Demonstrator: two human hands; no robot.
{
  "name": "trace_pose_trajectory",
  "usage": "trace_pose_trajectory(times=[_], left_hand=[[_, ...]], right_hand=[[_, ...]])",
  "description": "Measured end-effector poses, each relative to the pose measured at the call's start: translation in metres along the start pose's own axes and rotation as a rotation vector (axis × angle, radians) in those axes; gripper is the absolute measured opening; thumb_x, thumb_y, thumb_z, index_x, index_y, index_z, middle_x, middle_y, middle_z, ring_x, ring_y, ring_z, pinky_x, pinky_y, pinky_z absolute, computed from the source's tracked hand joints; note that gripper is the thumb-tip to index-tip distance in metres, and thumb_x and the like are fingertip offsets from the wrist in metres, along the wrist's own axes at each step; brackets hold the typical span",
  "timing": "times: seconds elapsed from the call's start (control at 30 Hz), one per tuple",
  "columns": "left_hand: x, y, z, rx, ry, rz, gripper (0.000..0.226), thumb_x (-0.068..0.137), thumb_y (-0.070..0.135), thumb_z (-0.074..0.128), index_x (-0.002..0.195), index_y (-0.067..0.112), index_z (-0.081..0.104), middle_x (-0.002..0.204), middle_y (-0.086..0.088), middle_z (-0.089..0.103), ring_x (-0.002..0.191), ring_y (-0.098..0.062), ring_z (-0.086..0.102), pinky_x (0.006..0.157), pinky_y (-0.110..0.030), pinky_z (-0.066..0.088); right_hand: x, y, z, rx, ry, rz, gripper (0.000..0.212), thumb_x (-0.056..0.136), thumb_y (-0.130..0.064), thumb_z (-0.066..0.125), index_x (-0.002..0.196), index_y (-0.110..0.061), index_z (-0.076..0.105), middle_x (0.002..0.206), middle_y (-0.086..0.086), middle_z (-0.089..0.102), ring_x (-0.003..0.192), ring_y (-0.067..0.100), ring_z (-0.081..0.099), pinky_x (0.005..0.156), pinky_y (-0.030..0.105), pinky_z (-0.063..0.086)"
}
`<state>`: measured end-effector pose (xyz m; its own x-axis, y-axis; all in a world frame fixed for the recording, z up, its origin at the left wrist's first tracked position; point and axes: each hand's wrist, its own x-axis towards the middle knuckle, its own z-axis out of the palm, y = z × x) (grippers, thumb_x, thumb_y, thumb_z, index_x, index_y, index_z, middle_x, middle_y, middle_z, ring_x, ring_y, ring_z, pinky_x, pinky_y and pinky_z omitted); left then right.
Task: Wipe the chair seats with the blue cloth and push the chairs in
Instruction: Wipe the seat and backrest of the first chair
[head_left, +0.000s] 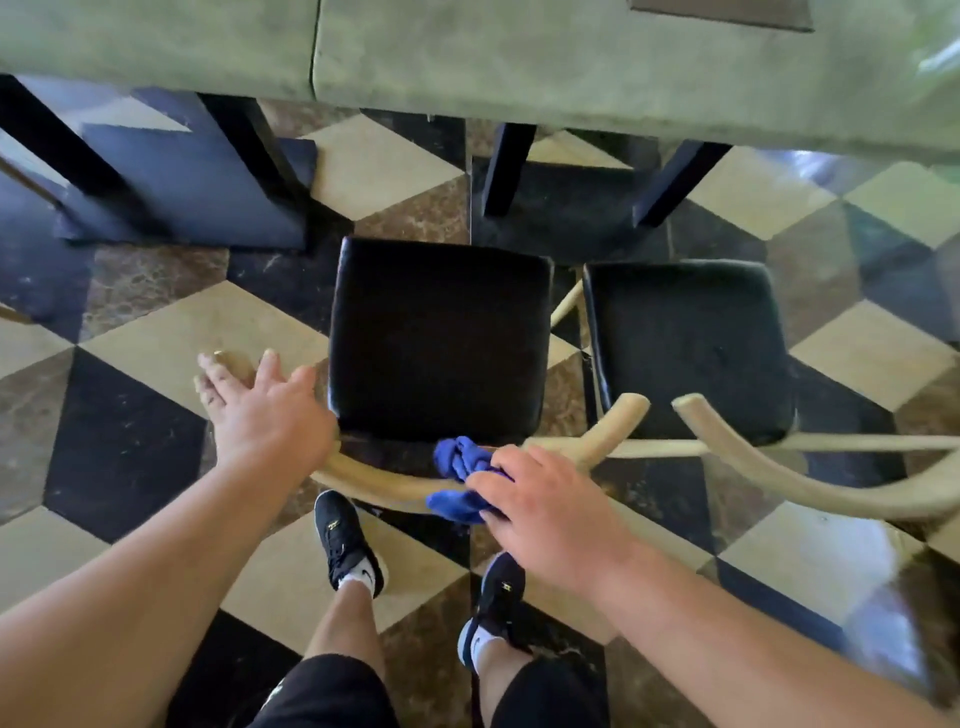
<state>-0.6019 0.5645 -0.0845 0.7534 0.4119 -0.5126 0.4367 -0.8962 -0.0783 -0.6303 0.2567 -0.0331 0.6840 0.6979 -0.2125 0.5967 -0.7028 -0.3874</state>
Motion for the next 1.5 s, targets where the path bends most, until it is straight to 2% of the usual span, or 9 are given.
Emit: trace_pose_trajectory(times=[0.1,0.17,0.37,0.67,0.83,0.97,1.07,1.23,1.5], left_hand=[[-0.036,0.046,0.016,0.071,-0.024,0.254,0.048,0.1,0.055,0.04,0.139,0.037,0.061,0.153,0.003,0.053,0.15,-0.033,0.034,0.121,-0.062,0.026],[-0.065,0.083,0.022,-0.034,-0.148,0.365,0.047,0.1,0.064,0.034,0.123,0.042,0.068,0.107,0.016,0.069,0.102,-0.013,0.064,0.082,-0.041,0.054],[-0.107,0.167,0.04,-0.031,-0.183,0.487,0.08,0.084,0.092,0.01,0.118,0.036,0.057,0.078,0.011,0.063,0.067,-0.011,0.061,0.052,-0.034,0.045],[-0.085,0.128,0.039,-0.107,-0.103,0.371,0.077,0.085,0.088,0.005,0.085,0.036,0.061,0.071,0.008,0.063,0.067,-0.012,0.058,0.056,-0.035,0.046],[-0.06,0.077,0.024,-0.082,0.019,0.274,0.059,0.095,0.07,0.02,0.084,0.028,0.06,0.066,0.008,0.053,0.065,-0.021,0.055,0.054,-0.034,0.034],[-0.032,0.018,0.014,0.055,0.144,0.277,0.047,0.095,0.055,0.034,0.081,0.026,0.068,0.078,0.007,0.066,0.093,-0.025,0.066,0.1,-0.046,0.04],[-0.009,-0.025,0.008,-0.033,0.239,0.295,0.033,0.094,0.048,0.049,0.1,0.029,0.076,0.117,0.007,0.071,0.132,-0.023,0.051,0.124,-0.056,0.013],[0.019,-0.074,-0.009,-0.113,0.191,0.471,0.035,0.099,0.035,0.057,0.131,0.031,0.069,0.154,0.006,0.054,0.151,-0.02,0.034,0.126,-0.05,0.024],[0.045,-0.098,-0.035,-0.253,0.093,0.367,0.032,0.106,0.039,0.044,0.123,0.032,0.069,0.131,0.007,0.064,0.119,-0.023,0.056,0.101,-0.042,0.048]], right_hand=[[-0.032,0.059,-0.015,-0.057,0.016,0.094,0.029,0.096,-0.029,0.061,0.124,-0.023,0.065,0.112,0.001,0.06,0.104,0.027,0.056,0.092,0.044,0.049],[-0.044,0.092,-0.023,-0.068,0.071,0.17,0.033,0.096,-0.024,0.066,0.129,-0.02,0.067,0.115,0.004,0.063,0.106,0.03,0.058,0.089,0.048,0.052],[-0.03,0.146,-0.029,0.011,0.211,0.346,0.038,0.1,-0.022,0.06,0.138,-0.023,0.064,0.113,0.004,0.067,0.103,0.032,0.056,0.081,0.046,0.053],[-0.047,0.083,0.0,0.033,0.213,0.104,0.061,0.08,-0.002,0.072,0.139,-0.015,0.063,0.116,0.006,0.074,0.112,0.03,0.066,0.095,0.046,0.056],[-0.017,0.025,0.012,0.163,0.131,0.051,0.069,0.076,-0.011,0.082,0.141,-0.016,0.061,0.098,-0.004,0.077,0.087,0.018,0.072,0.07,0.032,0.058],[0.023,-0.021,0.021,0.277,0.034,-0.022,0.058,0.084,-0.013,0.077,0.139,-0.022,0.064,0.127,-0.005,0.072,0.113,0.017,0.069,0.095,0.036,0.057],[0.064,-0.059,0.03,0.316,0.024,-0.047,0.054,0.09,-0.016,0.072,0.142,-0.024,0.062,0.139,-0.007,0.066,0.126,0.012,0.062,0.106,0.033,0.05],[0.144,-0.115,0.039,0.368,0.052,0.033,0.05,0.095,-0.025,0.067,0.143,-0.026,0.052,0.128,-0.004,0.07,0.111,0.021,0.067,0.091,0.036,0.055],[0.209,-0.141,0.04,0.334,0.012,0.128,0.033,0.091,-0.029,0.071,0.109,-0.023,0.045,0.113,0.0,0.059,0.087,0.029,0.065,0.063,0.034,0.04]])
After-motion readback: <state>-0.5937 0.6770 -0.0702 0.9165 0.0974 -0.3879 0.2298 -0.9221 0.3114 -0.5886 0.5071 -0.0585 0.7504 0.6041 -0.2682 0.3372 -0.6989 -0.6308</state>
